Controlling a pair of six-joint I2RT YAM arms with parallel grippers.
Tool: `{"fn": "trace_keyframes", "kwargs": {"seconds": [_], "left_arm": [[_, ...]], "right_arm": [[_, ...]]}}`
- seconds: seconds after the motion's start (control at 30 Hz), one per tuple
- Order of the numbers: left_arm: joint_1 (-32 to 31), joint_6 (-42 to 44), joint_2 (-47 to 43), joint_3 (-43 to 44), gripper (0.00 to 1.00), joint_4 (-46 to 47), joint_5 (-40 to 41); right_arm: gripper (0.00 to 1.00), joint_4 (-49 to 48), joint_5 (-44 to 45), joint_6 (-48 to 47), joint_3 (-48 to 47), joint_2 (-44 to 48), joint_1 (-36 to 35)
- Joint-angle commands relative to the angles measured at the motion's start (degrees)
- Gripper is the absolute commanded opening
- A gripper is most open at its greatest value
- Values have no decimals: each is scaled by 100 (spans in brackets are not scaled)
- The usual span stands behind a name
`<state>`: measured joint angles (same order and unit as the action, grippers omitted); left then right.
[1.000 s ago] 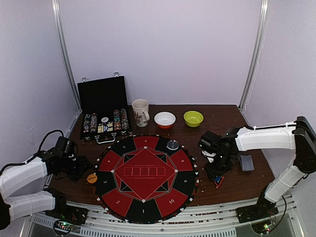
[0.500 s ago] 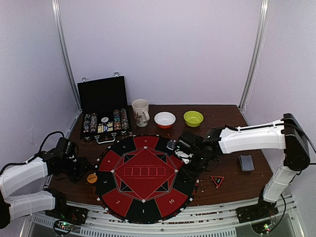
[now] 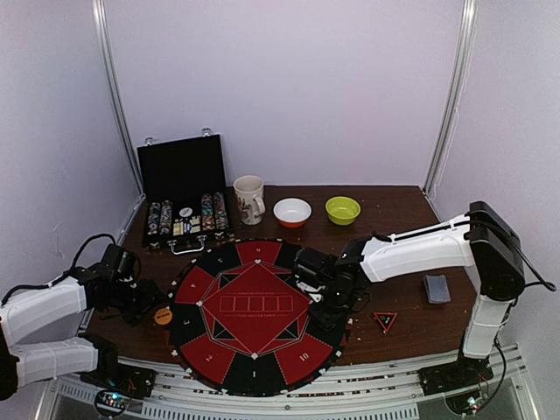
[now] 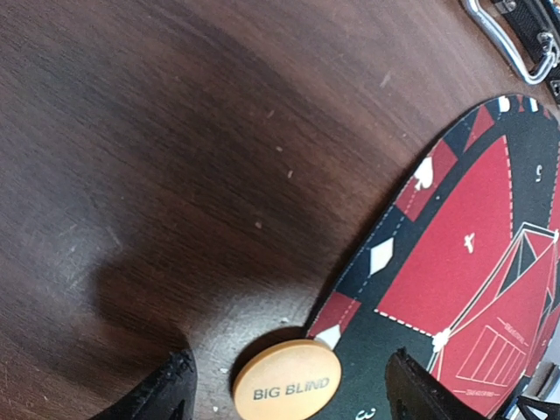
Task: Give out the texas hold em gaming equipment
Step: Place the small blind button at position10.
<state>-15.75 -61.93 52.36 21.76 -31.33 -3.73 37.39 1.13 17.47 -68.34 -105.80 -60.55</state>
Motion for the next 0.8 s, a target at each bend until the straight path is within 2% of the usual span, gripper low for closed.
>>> {"fn": "trace_keyframes", "kwargs": {"seconds": [0.0,0.1,0.23,0.3,0.43,0.6,0.77], "left_arm": [[3,149,85,109,78,159,47],[6,153,107,109,80,164,43],[-14,138,127,114,80,167,64],[-19,139,133,126,80,171,81],[-20,142,105,136,80,171,90],[-31,139,134,118,80,289,79],[-26,197,146,178,80,303,80]], "right_arm": [[41,164,316,-64,-172,-169,-77],[47,224,396,-85,-251,-232,-111],[60,283,406,-124,-317,-272,-165],[61,333,396,-143,-342,-287,-185],[55,405,217,-164,-219,-222,-224],[64,388,123,-213,-139,-158,-206],[66,347,141,-300,-159,-336,-76]]}}
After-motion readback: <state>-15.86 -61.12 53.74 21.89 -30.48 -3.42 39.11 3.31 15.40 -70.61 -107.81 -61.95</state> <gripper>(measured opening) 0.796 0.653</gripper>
